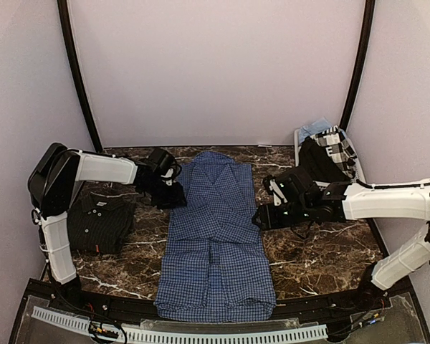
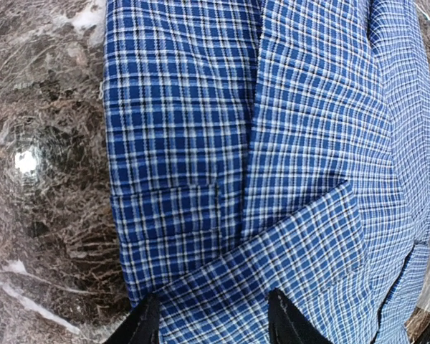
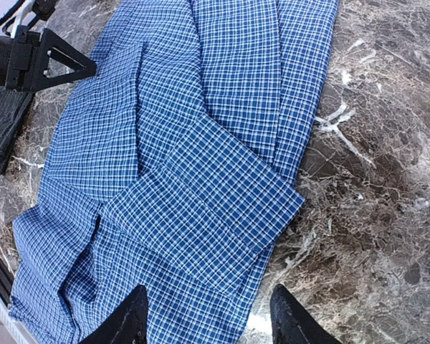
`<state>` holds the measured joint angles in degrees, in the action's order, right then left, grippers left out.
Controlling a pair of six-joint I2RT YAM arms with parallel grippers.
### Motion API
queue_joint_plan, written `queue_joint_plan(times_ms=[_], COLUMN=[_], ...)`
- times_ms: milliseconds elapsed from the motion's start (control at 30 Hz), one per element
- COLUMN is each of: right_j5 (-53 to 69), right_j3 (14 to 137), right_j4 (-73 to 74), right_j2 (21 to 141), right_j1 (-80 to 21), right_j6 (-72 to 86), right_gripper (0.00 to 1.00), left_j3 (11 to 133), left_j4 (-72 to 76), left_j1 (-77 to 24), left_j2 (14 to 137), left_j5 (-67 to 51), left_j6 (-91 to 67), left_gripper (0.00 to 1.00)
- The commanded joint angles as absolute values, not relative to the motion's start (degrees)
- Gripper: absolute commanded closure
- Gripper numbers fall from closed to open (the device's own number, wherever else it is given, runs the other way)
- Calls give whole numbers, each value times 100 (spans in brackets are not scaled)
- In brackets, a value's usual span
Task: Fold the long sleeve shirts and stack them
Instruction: Flatten out the crumpled shirt at the center of the board.
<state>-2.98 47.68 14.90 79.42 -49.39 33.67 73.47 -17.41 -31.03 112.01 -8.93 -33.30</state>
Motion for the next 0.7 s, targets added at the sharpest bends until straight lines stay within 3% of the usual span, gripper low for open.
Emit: queue_joint_plan(times_ms=[0,467,667], right_j5=[-430,-346,-350], right_j3=[4948,5063,5044], right_j4=[1361,1301,1272], right_j2=[8078,8375,8428], right_j1=[-4887,-4878,-4878], right_j6=[3302,3236,3228], right_gripper=[45,45,45], left_j3=[7498,7441,7489], left_j4=[-2002,-1975,-1811], left_j1=[-3111,-3111,-3128], left_j2=[11188,11157,11163], left_j5=[-577,-657,-960], left_j6=[-3371,-3351,-3349], left_gripper=[49,48,60])
